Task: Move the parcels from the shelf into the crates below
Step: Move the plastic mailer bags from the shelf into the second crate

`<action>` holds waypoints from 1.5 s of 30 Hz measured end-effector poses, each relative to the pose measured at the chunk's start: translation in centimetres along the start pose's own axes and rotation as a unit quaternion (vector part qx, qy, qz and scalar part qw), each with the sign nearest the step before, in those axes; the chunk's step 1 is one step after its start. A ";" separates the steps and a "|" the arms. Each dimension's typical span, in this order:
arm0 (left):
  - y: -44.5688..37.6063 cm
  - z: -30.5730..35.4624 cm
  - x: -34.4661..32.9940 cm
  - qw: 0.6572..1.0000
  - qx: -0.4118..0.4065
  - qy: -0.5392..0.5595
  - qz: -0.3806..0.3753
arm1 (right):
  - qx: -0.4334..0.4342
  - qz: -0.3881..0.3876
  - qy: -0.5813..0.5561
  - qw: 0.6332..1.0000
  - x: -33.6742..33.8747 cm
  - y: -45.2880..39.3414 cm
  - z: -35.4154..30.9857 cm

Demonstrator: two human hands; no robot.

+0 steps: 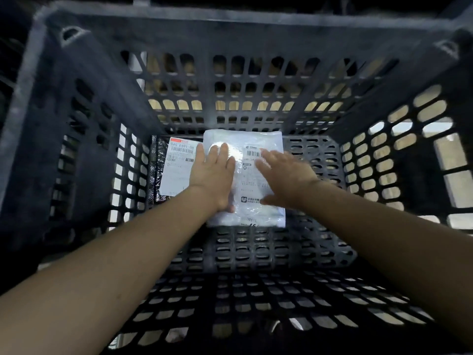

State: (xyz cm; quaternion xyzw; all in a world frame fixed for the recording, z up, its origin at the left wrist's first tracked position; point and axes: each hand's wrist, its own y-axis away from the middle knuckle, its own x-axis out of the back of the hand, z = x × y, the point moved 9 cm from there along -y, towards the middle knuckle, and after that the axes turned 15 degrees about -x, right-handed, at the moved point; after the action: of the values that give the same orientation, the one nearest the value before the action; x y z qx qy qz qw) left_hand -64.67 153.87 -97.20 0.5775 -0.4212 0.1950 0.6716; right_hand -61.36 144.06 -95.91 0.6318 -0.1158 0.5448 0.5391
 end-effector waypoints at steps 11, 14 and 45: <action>3.0 3.4 -1.4 0.995 -0.071 -0.072 0.013 | 0.059 -0.026 0.044 0.997 -3.1 1.5 -1.2; 3.3 3.3 -1.4 0.994 -0.074 -0.075 0.001 | 0.054 -0.034 0.041 0.997 -3.2 2.2 -0.9; 35.3 0.5 33.1 0.979 0.031 0.200 0.016 | -0.052 -0.113 -0.229 0.965 30.3 33.4 10.3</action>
State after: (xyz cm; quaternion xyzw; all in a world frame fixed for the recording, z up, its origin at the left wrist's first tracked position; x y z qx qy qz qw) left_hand -72.46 155.07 -49.47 0.5402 -0.2817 0.3302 0.7210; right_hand -68.61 136.02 -50.92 0.7197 -0.1929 0.3142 0.5884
